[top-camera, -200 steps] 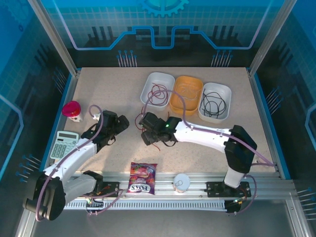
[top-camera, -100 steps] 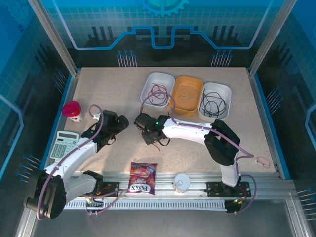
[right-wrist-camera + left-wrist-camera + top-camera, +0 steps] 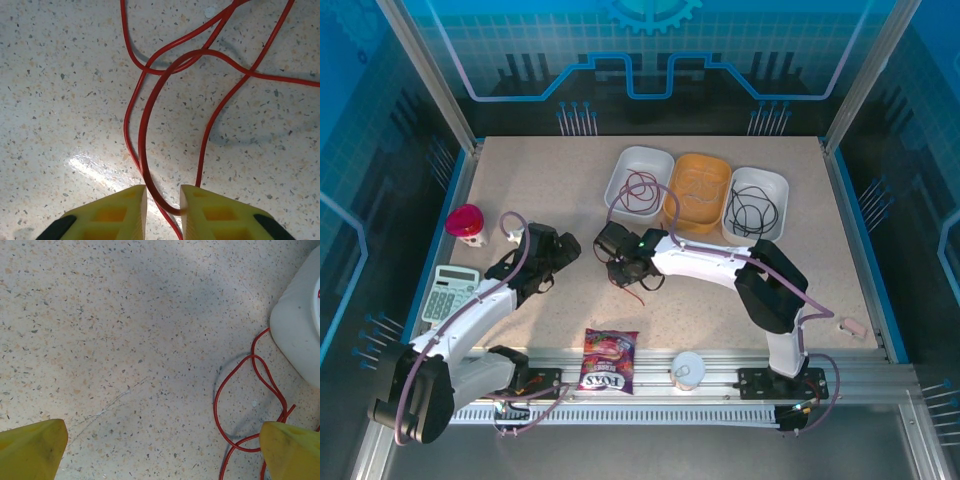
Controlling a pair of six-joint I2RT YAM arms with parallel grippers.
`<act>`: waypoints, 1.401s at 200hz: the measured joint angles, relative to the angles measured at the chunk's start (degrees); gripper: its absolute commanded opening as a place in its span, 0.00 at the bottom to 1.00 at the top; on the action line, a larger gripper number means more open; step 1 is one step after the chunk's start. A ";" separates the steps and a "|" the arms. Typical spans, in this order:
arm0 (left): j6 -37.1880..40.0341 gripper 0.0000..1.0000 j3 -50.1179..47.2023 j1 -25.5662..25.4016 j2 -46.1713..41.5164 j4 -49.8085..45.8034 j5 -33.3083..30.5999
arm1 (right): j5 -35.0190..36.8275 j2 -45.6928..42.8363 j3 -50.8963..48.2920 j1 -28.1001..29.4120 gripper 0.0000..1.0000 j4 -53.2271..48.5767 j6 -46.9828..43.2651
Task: Untangle the cables
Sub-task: Pick up the cable from the center of the table.
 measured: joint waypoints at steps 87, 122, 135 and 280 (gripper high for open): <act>0.00 0.99 -0.74 0.00 -0.59 0.24 -0.85 | -1.70 0.48 0.00 -1.09 0.01 0.87 0.66; 0.00 0.99 -0.83 0.00 -0.59 0.35 -0.83 | -1.68 -0.09 -0.02 -1.09 0.00 0.63 0.39; -0.02 0.99 -0.83 0.02 -0.59 0.39 -0.83 | -1.66 -1.22 -0.02 -1.09 0.00 0.17 0.39; -1.49 0.99 -0.83 0.02 -0.59 0.42 -0.63 | -1.18 -22.36 0.59 -1.09 0.00 -3.37 -2.82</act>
